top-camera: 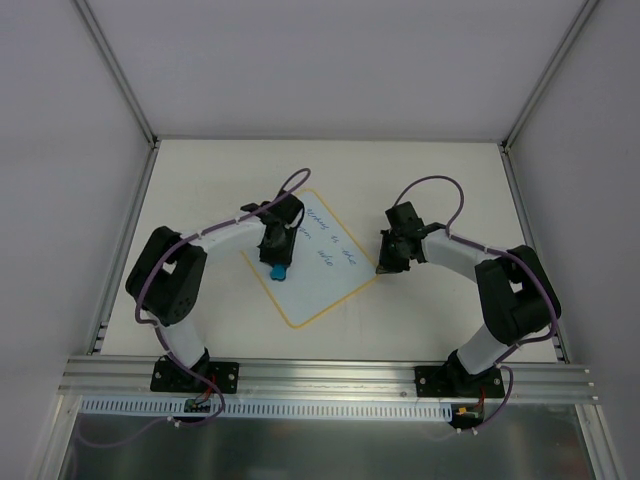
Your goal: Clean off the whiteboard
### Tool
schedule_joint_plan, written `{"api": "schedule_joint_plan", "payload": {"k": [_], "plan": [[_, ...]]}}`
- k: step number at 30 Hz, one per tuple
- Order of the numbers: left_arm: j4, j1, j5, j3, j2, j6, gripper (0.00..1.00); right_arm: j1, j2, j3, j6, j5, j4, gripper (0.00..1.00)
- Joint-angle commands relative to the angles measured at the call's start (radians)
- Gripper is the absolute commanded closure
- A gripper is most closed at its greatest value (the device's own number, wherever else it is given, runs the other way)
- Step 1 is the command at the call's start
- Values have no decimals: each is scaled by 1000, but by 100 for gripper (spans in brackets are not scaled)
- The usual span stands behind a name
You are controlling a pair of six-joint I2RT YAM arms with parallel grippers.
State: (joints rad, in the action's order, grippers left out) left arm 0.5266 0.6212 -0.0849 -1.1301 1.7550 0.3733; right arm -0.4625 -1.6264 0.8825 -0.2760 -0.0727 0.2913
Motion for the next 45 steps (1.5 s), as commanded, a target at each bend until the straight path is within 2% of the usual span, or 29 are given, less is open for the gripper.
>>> {"api": "schedule_joint_plan", "payload": {"k": [1,3,7,11,15,23,29,33,39,45], "plan": [[79,-93,-128,32,-14,-45,100,-7,-49,-39,20,45,77,100],[82,-149,-151,21,-9,-69,100,-7,-50,-40,20,47,75,100],[82,-184,-156,-28,11,-105,100,-7,-53,-37,20,45,72,100],[81,-175,-56,-23,9,-64,100,-7,-56,-34,24,47,74,100],[81,-85,-53,-17,29,-47,100,-7,-64,-31,21,45,71,100],[79,217,82,-59,127,36,100,-8,-63,-27,21,48,74,100],[81,259,102,-56,114,55,100,-5,-64,-34,20,47,74,100],[85,226,42,-66,58,56,100,-5,-63,-36,21,47,74,100],[96,23,-81,-108,52,20,100,-7,-61,-33,24,47,74,100],[99,-136,-220,-262,139,-122,100,-7,-62,-28,29,45,74,100]]}}
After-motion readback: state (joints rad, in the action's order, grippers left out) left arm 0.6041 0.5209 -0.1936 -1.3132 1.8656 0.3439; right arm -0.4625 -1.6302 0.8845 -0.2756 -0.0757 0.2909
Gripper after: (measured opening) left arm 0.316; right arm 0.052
